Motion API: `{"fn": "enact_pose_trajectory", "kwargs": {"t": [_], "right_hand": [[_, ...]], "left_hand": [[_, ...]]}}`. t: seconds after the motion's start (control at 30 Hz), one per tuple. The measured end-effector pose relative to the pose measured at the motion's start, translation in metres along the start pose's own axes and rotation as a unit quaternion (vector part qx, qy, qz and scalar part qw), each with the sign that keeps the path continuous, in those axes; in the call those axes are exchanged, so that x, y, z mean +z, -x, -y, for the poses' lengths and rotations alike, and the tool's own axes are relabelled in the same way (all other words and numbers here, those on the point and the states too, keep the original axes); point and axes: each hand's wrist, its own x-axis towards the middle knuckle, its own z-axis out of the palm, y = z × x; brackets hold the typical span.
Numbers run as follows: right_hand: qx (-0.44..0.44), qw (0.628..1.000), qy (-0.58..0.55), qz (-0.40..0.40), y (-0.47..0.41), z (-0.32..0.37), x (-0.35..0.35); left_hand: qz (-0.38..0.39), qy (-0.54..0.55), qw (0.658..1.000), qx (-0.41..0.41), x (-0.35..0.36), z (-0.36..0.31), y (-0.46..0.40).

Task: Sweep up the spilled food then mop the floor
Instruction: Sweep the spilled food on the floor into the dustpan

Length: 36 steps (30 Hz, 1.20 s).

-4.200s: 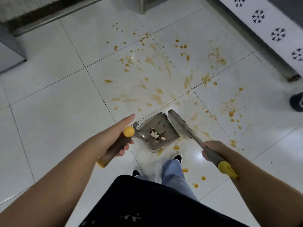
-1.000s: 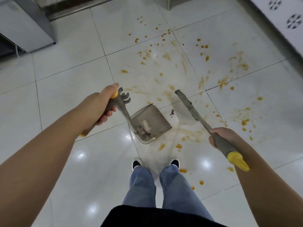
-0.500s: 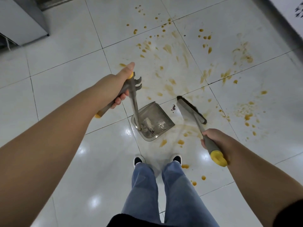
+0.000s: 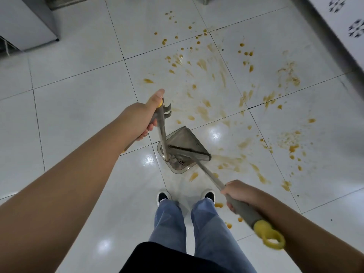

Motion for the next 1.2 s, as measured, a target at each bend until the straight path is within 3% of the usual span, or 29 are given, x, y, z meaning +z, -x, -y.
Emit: {"fn": "enact_pose_trajectory", "kwargs": {"t": [0.27, 0.53, 0.67, 0.87, 1.03, 1.2], "right_hand": [[0.028, 0.981, -0.191, 0.009, 0.048, -0.013, -0.058], [0.001, 0.976, -0.216, -0.028, 0.021, -0.009, -0.070], [0.033, 0.981, -0.193, -0.011, 0.000, -0.004, -0.030], [-0.022, 0.988, -0.149, -0.026, 0.005, -0.010, -0.026], [0.018, 0.938, -0.331, 0.099, 0.039, -0.027, -0.092], [0.007, 0.944, -0.322, 0.065, 0.059, -0.027, -0.073]], "left_hand": [[-0.013, 0.004, 1.000, 0.020, -0.016, 0.037, -0.001], [-0.040, 0.043, 0.998, 0.009, -0.012, 0.096, 0.017], [-0.037, 0.038, 0.998, 0.028, -0.006, 0.096, 0.015], [-0.038, 0.061, 0.997, 0.019, -0.009, 0.093, 0.006], [0.085, 0.104, 0.988, -0.074, -0.022, 0.088, 0.009], [0.224, 0.078, 0.969, -0.074, -0.033, 0.072, 0.008]]}}
